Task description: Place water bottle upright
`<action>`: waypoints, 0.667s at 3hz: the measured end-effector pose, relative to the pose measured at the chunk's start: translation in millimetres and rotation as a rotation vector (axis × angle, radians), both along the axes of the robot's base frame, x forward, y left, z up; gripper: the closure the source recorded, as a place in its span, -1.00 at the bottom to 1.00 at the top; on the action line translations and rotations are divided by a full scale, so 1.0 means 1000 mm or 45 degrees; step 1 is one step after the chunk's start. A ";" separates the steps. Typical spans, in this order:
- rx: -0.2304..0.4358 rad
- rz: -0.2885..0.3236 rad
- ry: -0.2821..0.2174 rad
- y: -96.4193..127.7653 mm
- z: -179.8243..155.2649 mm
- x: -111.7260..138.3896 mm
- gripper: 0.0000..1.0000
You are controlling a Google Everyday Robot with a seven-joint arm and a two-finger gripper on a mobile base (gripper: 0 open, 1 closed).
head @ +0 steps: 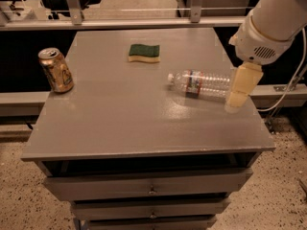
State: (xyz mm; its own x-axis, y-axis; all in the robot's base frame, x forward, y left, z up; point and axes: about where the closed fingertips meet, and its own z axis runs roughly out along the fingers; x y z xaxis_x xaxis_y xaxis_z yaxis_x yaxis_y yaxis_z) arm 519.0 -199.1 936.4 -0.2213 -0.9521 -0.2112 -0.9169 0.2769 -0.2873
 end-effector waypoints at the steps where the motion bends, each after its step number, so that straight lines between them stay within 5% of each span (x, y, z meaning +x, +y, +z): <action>1: 0.007 -0.029 -0.010 0.004 -0.019 0.030 -1.00; 2: 0.017 -0.032 -0.001 0.014 -0.038 0.055 -1.00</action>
Offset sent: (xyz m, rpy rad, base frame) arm 0.0840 0.0263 -0.0597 0.0242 0.0105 -0.0286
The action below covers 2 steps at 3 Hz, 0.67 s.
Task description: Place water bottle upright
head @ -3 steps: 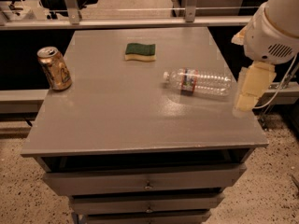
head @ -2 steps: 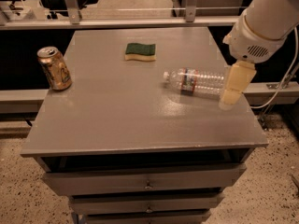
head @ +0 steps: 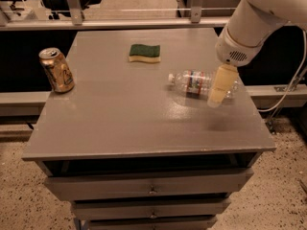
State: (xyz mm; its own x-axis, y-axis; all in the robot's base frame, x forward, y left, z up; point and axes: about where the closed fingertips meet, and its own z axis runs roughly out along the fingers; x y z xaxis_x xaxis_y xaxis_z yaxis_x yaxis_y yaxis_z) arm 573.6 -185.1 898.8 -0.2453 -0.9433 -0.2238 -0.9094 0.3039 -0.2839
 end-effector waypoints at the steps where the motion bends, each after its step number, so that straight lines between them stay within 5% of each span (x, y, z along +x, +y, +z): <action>1: -0.007 0.023 0.005 0.015 -0.012 0.013 -1.00; 2: -0.031 0.053 0.021 0.028 -0.030 0.025 -1.00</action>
Offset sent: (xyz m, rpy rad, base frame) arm 0.0392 0.0430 -0.0501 -0.0461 0.0305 0.0683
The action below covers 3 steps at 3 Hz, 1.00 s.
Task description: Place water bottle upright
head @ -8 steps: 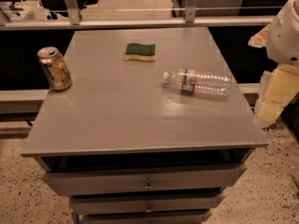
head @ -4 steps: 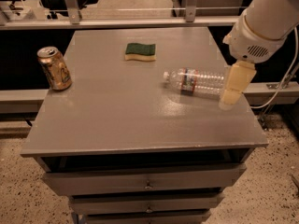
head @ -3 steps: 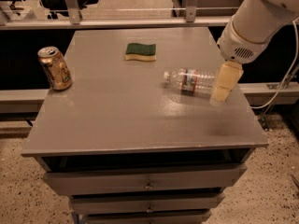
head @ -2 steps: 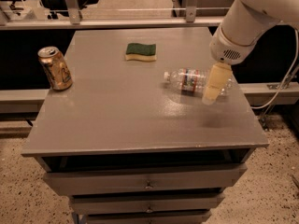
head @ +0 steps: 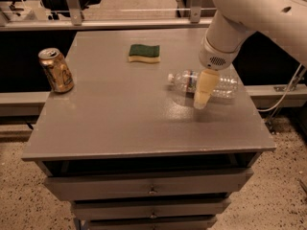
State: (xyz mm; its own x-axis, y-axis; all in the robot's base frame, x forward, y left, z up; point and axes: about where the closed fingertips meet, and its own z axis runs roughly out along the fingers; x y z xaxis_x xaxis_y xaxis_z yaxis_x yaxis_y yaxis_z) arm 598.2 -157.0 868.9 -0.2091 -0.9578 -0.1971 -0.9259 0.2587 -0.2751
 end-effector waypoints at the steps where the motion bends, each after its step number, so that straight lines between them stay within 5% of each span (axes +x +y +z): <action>1: -0.009 0.011 0.040 0.005 -0.018 0.009 -1.00; 3: 0.013 0.053 0.135 0.017 -0.026 0.017 -0.16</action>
Offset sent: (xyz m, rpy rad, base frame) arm 0.0212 0.0159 -0.0340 0.0022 0.1203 0.0399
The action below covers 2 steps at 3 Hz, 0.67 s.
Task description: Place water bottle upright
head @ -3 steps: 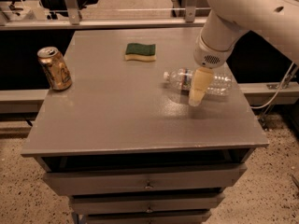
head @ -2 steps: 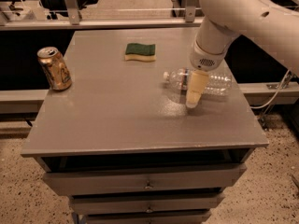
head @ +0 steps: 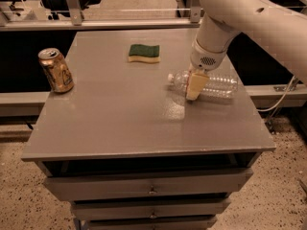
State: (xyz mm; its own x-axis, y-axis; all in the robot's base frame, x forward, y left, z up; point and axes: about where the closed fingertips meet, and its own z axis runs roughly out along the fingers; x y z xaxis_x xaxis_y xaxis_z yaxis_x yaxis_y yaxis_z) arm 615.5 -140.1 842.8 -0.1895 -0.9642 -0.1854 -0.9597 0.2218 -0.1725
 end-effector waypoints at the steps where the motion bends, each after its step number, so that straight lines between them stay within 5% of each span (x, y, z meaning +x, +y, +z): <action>1: 0.029 0.025 0.016 0.007 0.010 -0.001 0.30; 2: 0.122 0.063 -0.002 0.012 0.032 -0.002 0.77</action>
Offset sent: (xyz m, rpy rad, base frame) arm -0.0063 0.0192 0.0704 0.2147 -0.0242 0.0908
